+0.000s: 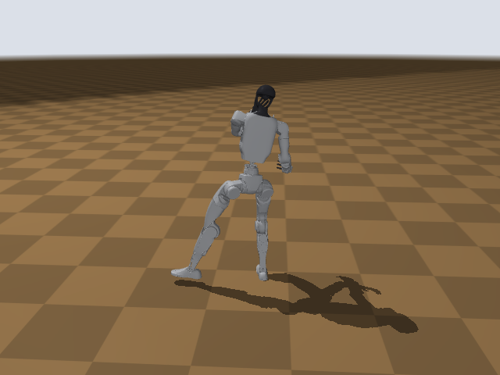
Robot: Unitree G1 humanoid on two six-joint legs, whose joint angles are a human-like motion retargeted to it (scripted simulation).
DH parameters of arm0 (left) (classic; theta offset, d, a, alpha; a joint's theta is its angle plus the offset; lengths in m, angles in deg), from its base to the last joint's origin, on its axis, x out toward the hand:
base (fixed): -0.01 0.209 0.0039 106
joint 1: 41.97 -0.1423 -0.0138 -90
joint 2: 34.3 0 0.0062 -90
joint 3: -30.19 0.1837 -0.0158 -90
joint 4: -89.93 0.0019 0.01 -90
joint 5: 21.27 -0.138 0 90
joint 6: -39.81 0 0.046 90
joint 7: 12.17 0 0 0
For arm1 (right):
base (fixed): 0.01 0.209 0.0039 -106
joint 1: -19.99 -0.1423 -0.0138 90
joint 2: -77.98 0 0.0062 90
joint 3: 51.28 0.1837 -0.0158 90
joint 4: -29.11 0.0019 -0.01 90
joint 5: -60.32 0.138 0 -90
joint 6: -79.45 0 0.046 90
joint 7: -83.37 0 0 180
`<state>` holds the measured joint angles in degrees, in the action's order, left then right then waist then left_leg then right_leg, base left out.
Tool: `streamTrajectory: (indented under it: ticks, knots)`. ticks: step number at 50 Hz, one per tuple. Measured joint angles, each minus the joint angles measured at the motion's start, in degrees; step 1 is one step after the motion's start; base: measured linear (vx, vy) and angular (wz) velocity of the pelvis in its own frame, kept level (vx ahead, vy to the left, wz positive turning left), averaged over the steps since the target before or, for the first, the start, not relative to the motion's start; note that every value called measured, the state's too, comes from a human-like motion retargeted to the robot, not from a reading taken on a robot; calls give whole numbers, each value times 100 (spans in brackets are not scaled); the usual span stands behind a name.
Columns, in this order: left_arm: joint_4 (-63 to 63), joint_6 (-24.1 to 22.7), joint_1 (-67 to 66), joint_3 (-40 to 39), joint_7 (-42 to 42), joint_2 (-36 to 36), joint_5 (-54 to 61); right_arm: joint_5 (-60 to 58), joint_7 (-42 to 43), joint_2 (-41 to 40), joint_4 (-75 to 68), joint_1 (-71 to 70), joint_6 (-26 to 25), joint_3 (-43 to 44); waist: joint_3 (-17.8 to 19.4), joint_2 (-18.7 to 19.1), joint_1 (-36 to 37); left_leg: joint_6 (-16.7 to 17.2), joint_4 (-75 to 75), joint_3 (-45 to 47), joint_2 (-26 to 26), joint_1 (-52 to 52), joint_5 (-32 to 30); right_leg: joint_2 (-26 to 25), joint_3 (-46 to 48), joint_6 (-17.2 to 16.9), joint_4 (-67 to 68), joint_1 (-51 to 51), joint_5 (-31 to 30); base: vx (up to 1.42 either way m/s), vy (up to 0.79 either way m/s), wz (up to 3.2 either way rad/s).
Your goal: Kungfu
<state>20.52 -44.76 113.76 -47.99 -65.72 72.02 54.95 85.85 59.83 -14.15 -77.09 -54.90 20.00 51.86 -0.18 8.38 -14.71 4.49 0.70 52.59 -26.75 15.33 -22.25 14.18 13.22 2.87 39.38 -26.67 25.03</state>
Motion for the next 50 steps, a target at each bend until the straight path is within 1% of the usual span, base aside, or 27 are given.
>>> streamTrajectory:
  ticks: [3,6,10,13,15,17,19,21,22,23,25,27,28,30,31,32,33,34,35,36,37,38,40,42,45,47,50]
  knots:
    - [-247,-187,-199,212,-348,-349,-688,485,180,141,455,174,137,118,-99,11,194,96,-22,215,56,-30,85,32,34,-144,-161,120,-94,26,28,9]
    - [-528,-448,-473,181,-703,-870,-1404,989,462,265,1018,207,436,14,-182,28,182,144,221,-148,41,161,240,151,217,-368,-496,436,-258,21,21,87]
    - [-808,-1214,-586,-78,-404,-1788,-2168,896,1014,889,1967,43,760,-456,-350,68,570,59,519,-661,184,487,483,344,545,-676,-1049,959,-498,21,30,105]
    - [-808,-2151,-484,-350,96,-2402,-3217,238,1228,1494,2686,-415,436,-843,-645,-20,1167,-3,764,-1087,415,835,656,486,731,-991,-1498,1371,-640,16,26,138]
    - [-632,-2660,-244,-605,513,-2738,-4139,-343,1388,1829,3105,-848,75,-1103,-835,15,1407,27,1147,-1777,523,1330,790,511,1185,-1311,-1879,1826,-762,11,23,256]
    - [-264,-2999,175,-769,1111,-2948,-4900,-1016,1799,2178,3333,-1459,-208,-1387,-986,160,1573,30,1576,-2702,682,1917,961,236,1687,-1671,-2296,2365,-946,8,13,318]
    - [48,-3205,608,-717,1613,-3091,-5189,-1591,2226,2572,3313,-2221,-380,-1597,-1197,157,1986,34,1792,-3420,834,2401,996,-226,1614,-1787,-2572,2585,-1101,9,2,266]
    - [296,-3296,983,-642,1902,-3176,-5329,-1994,2420,3028,3024,-3043,-461,-1525,-1428,-96,2458,51,2022,-3896,1100,2801,1067,-491,1151,-1787,-2689,2684,-1093,17,-4,228]
    - [398,-3319,1147,-630,2009,-3186,-5439,-2232,2416,3223,2703,-3480,-390,-1442,-1549,-280,2683,68,2153,-4081,1260,3003,1119,-565,909,-1787,-2726,2707,-1039,27,-3,214]
    - [467,-3331,1287,-639,2110,-3164,-5588,-2589,2365,3361,2157,-3968,-146,-1424,-1671,-500,2915,91,2283,-4218,1429,3203,1178,-583,705,-1787,-2745,2700,-949,34,3,187]
    - [543,-3373,1454,-647,2475,-3072,-6052,-3649,2432,3438,342,-5095,658,-1687,-1906,-1004,3357,113,2472,-4304,1710,3543,1286,-462,435,-1787,-2711,2583,-693,32,2,123]
    - [465,-3420,1454,-779,3022,-3048,-6586,-5080,3176,3188,-2117,-6402,762,-2322,-1759,-1304,3763,98,2553,-4208,1779,3504,1342,-268,437,-1781,-2638,2633,-465,12,-4,26]
    - [395,-3441,1455,-894,3325,-3026,-6797,-5910,3747,2944,-3452,-7020,446,-2520,-1555,-1363,3917,47,2575,-4143,1854,3386,1366,-95,604,-1763,-2575,2757,-379,-3,-8,19]
    - [225,-3556,1497,-1071,3809,-2906,-7008,-7230,3973,2771,-5435,-7956,-963,-2577,-1201,-1428,4165,25,2560,-4227,1914,3293,1301,-51,804,-1688,-2546,2929,-332,-9,-18,50]
    - [165,-3610,1525,-1114,3990,-2831,-7037,-7826,4025,2584,-6024,-8140,-2028,-2177,-1052,-1427,4171,27,2517,-4349,2013,3266,1241,-109,811,-1745,-2562,3018,-352,-7,-24,100]
    - [117,-3649,1548,-1132,4134,-2781,-7056,-8205,4176,2399,-6577,-8306,-2823,-1765,-946,-1425,4159,33,2476,-4487,2091,3270,1178,-200,839,-1784,-2598,3084,-391,-2,-25,127]
    - [91,-3659,1564,-1101,4207,-2780,-7054,-8151,4528,2217,-7060,-8434,-3076,-1331,-927,-1422,4115,47,2441,-4659,2122,3339,1108,-355,911,-1786,-2674,3105,-466,3,-27,109]
    - [69,-3649,1557,-1043,4222,-2825,-7079,-7724,4642,2167,-7368,-8552,-2723,-1278,-961,-1446,4068,43,2447,-4771,2113,3443,1062,-482,978,-1787,-2729,3081,-541,6,-28,86]
    - [49,-3627,1538,-971,4208,-2893,-7117,-7112,4637,2181,-7589,-8665,-2067,-1417,-1022,-1482,4020,30,2473,-4852,2084,3566,1028,-593,1044,-1787,-2772,3034,-615,9,-20,47]
    - [9,-3597,1475,-991,4187,-2973,-7178,-6912,4571,2146,-7495,-8658,-1271,-1485,-1053,-1473,3998,30,2492,-4869,2033,3637,1011,-681,997,-1787,-2763,2961,-662,10,-13,18]
    - [-33,-3571,1418,-1024,4185,-3039,-7228,-6816,4623,2094,-7382,-8637,-660,-1485,-1071,-1463,3993,17,2521,-4855,1974,3706,1002,-751,952,-1787,-2751,2888,-706,5,-5,-12]
    - [-79,-3552,1368,-1082,4224,-3079,-7254,-6929,4909,2010,-7231,-8589,-417,-1345,-1062,-1452,4020,-22,2572,-4777,1900,3773,1006,-789,909,-1787,-2734,2813,-744,2,-3,-30]
    - [-182,-3537,1274,-1136,4346,-3136,-7224,-7068,5562,1852,-7040,-8506,-557,-1130,-1057,-1479,4087,-161,2702,-4569,1732,3910,1011,-795,879,-1787,-2705,2695,-821,6,1,-48]
    - [-312,-3504,1193,-1127,4400,-3174,-7174,-6931,5709,1738,-6921,-8459,-737,-1123,-1072,-1522,4097,-213,2806,-4492,1628,3989,1083,-805,841,-1787,-2680,2601,-917,9,2,-43]
    - [-565,-3389,1027,-1108,4503,-3234,-7167,-6437,5150,1548,-6711,-8388,-448,-992,-1080,-1524,4030,-93,2846,-4548,1542,4000,1244,-879,762,-1787,-2706,2547,-1123,18,6,-30]
    - [-813,-3320,825,-1034,4666,-3313,-7192,-5434,4583,1413,-6576,-8358,-252,-902,-1101,-1552,3963,51,2869,-4546,1502,3961,1505,-895,739,-1787,-2745,2537,-1310,15,2,-28]
    - [-1171,-3259,428,-889,4860,-3333,-7229,-3480,3736,1196,-6379,-8349,-126,-721,-1141,-1606,3916,304,3016,-4518,1452,3942,1970,-943,695,-1787,-2825,2555,-1751,31,8,-23]
